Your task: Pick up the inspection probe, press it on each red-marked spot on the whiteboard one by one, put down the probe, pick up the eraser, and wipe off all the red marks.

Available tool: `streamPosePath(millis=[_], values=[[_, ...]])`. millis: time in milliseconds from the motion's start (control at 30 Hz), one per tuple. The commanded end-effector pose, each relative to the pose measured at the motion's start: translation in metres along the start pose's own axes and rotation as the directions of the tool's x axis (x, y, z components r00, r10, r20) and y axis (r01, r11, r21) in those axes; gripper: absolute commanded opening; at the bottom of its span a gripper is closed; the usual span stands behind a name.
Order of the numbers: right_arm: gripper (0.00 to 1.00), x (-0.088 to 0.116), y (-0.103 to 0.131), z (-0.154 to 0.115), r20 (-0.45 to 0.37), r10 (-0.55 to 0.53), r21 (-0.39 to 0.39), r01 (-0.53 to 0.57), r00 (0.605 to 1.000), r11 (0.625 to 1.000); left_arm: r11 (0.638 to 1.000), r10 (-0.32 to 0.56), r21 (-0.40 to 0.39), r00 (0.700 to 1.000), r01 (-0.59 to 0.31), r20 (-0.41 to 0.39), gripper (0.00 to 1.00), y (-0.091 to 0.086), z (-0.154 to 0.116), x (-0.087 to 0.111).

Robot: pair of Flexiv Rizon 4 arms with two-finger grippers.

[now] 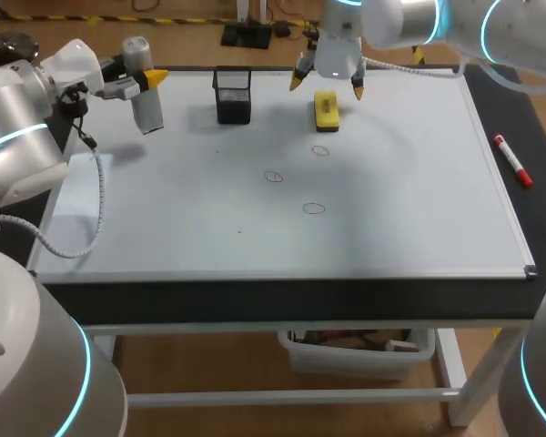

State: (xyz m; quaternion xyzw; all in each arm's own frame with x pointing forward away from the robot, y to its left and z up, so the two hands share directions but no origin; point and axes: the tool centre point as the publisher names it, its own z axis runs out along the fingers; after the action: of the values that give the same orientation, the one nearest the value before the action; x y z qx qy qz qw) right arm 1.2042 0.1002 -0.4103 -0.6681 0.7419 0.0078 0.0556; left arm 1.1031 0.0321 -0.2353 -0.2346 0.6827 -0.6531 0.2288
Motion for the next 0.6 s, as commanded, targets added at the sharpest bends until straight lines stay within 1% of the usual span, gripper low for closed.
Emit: streamPosePath(millis=[33,267,400,600], values=[[1.0,0.003,0.002,-0.001,-0.019,-0.012,-0.004,0.012,1.0,1.0,1.0,0.003,0.004,1.0,-0.003,0.004,0.0,0.0,0.0,0.001],[1.0,0.007,0.002,0.007,-0.041,-0.023,-0.014,0.023,0.999,1.0,1.0,0.003,0.004,1.0,-0.003,0.004,0.0,0.0,0.0,0.001],[1.0,0.007,0.004,0.013,-0.059,-0.046,-0.032,0.044,0.997,0.998,1.0,0.003,0.004,1.0,-0.003,0.004,0.0,0.0,0.0,0.001],[1.0,0.008,0.006,0.018,-0.061,-0.049,-0.05,0.046,0.997,0.998,1.0,0.003,0.004,1.0,-0.003,0.004,0.0,0.0,0.0,0.001]])
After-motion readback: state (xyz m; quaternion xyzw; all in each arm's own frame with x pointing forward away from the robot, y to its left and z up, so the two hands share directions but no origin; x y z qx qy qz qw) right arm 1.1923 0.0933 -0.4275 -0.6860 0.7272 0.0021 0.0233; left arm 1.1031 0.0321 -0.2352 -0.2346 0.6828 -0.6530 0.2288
